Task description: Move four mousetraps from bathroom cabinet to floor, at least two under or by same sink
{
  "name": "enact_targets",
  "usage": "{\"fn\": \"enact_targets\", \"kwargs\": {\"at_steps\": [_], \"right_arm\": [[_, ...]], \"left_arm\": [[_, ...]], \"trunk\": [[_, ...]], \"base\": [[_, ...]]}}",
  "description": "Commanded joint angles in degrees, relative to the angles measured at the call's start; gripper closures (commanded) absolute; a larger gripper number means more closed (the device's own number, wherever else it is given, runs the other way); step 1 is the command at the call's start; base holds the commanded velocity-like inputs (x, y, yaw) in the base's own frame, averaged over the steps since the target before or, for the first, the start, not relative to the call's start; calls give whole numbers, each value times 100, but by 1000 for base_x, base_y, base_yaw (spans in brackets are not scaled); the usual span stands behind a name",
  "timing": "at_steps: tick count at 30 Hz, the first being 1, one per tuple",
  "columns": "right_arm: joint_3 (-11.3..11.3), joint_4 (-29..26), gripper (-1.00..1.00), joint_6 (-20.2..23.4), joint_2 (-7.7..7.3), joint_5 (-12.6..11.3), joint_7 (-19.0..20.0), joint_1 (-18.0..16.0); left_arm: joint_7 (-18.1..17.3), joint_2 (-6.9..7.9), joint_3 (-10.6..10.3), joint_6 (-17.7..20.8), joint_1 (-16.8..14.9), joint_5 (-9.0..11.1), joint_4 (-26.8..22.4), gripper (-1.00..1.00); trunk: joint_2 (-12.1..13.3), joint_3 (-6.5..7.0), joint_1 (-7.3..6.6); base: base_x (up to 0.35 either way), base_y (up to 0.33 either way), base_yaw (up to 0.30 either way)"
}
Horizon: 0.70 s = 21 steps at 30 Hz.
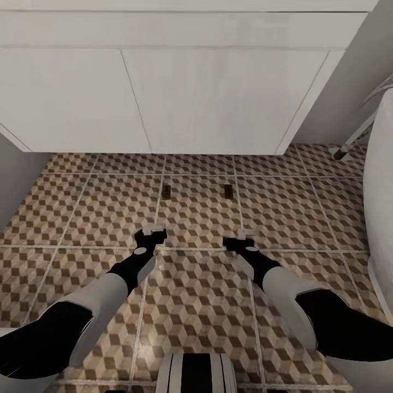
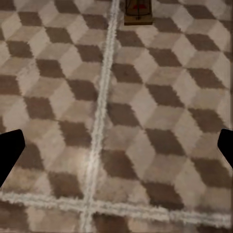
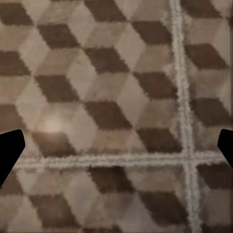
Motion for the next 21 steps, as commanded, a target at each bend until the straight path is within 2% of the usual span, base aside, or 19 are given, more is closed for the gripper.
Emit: {"fn": "enact_targets", "kwargs": {"at_steps": [1,21], "right_arm": [[48,6,-100,-21,2,-60,-20,-3],[48,6,-100,28,8,-60,-76,-3]], "left_arm": [[32,3,-49,-25,-4,51,5,-100],[2,16,-49,-43,-4,61,12,-100]], "trunk": [[0,20,-3],[27,463,-55]], "base": [[0,0,0],[0,0,0]]}}
